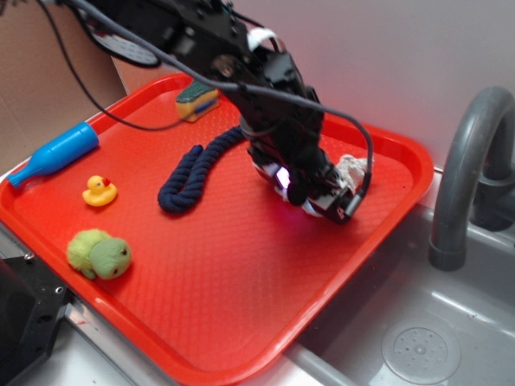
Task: Grab the white paper.
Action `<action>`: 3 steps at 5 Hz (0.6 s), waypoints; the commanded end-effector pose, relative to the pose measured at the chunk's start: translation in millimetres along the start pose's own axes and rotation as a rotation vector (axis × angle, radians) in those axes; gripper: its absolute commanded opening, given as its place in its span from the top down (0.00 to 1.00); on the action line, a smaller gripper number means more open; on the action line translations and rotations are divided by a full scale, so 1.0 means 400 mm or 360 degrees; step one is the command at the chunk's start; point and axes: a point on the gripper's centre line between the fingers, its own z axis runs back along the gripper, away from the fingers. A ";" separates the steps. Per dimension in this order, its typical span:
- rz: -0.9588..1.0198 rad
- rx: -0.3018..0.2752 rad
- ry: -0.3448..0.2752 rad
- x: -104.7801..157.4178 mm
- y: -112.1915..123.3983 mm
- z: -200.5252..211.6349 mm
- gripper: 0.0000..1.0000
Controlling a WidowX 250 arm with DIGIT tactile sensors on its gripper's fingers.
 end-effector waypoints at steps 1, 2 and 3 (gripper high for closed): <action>0.0054 -0.0002 -0.0024 -0.010 0.022 0.038 1.00; 0.0174 0.0128 -0.0014 0.003 0.067 0.124 1.00; 0.0363 0.0355 0.0147 0.027 0.117 0.244 1.00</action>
